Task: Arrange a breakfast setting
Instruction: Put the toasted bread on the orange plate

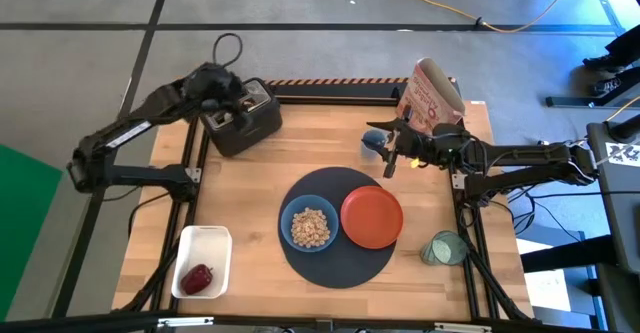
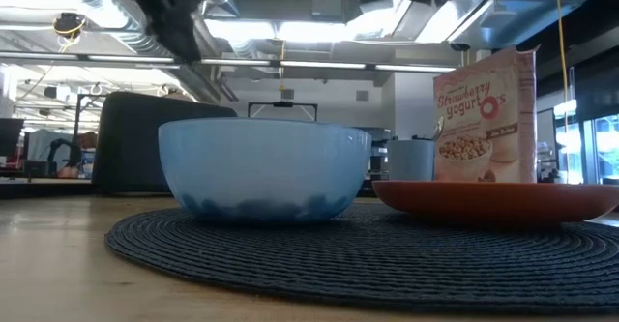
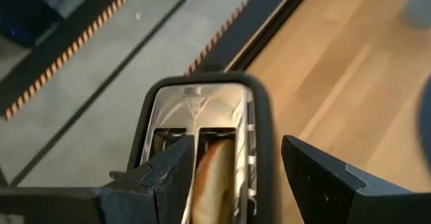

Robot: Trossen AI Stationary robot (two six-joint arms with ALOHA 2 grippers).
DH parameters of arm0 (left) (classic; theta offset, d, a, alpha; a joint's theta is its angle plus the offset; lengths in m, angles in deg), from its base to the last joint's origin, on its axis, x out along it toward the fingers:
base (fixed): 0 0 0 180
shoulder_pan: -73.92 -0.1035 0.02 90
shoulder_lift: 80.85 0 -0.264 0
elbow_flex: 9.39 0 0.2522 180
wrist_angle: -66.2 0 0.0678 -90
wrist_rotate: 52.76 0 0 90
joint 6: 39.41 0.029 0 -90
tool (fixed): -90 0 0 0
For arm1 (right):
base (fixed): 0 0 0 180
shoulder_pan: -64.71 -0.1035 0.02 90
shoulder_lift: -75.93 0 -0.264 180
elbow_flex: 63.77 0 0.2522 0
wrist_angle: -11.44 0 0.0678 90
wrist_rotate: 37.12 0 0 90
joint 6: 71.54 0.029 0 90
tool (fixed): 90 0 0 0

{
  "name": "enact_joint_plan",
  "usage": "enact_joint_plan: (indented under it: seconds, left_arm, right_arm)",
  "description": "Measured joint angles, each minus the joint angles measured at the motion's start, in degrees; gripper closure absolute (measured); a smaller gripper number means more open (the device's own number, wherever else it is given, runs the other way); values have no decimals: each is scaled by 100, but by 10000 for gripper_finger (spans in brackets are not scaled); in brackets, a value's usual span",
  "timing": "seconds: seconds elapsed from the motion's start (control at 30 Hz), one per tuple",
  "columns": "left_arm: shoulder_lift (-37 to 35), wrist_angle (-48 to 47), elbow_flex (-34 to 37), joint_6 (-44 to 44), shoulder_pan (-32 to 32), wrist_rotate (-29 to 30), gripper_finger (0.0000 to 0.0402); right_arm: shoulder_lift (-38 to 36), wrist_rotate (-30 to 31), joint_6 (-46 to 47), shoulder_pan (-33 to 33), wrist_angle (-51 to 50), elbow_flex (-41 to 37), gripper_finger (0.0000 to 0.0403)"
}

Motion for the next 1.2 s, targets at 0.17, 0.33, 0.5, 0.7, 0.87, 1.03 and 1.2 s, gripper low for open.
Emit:
enact_joint_plan:
  seconds: [0.17,0.33,0.5,0.7,0.87,1.03,1.2]
  left_arm:
    - [679,-371,-439,174,-601,-377,183]
    - [1052,-871,-915,343,-1009,-449,193]
    - [1179,-1329,-953,323,-1183,-658,208]
    - [1188,-1511,-953,315,-1169,-829,215]
    - [1188,-1435,-758,315,-1180,-732,215]
    - [1188,-1296,-471,345,-1175,-738,215]
    - [1188,-1137,-311,415,-1180,-690,220]
  right_arm:
    - [0,39,-109,0,-90,0,210]
    - [0,299,-313,0,-299,0,210]
    - [0,586,-319,0,-460,0,210]
    - [0,589,-322,0,-485,0,210]
    - [0,589,-322,0,-477,0,210]
    - [0,587,-320,0,-472,0,210]
    - [0,587,-322,0,-470,0,210]
